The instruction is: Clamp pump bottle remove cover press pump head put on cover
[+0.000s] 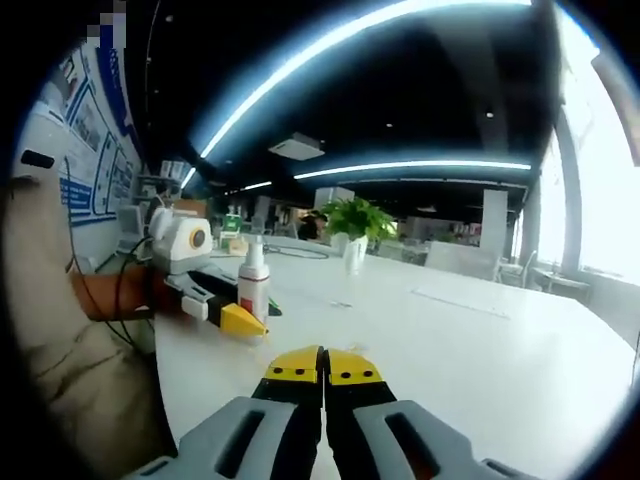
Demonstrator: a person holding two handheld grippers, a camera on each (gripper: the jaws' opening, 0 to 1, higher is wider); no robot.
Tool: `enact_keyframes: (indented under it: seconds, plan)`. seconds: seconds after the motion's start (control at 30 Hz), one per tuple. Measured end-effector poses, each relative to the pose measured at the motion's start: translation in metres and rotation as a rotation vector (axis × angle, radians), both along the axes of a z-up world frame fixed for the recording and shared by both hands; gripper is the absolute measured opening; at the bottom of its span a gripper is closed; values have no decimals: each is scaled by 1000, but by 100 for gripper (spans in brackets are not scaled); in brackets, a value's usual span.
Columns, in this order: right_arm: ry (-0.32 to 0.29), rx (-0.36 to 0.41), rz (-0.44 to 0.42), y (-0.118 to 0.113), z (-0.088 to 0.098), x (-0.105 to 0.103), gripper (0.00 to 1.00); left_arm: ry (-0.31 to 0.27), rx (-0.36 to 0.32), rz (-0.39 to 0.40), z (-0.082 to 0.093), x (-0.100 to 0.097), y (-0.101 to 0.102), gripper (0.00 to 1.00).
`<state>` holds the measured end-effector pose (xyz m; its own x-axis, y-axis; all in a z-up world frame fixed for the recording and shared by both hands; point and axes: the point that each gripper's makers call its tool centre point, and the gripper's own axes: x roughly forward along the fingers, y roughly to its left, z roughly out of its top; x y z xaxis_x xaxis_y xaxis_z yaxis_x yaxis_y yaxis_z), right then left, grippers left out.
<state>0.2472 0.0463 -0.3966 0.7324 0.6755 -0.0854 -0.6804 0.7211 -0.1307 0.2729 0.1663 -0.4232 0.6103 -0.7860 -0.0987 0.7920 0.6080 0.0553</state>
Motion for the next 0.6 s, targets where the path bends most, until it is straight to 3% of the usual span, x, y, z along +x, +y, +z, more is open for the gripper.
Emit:
enact_keyframes:
  seconds: [0.6]
  plan:
    - [-11, -19, 40, 11, -13, -10, 0, -2, 1, -1, 1, -2, -2, 14]
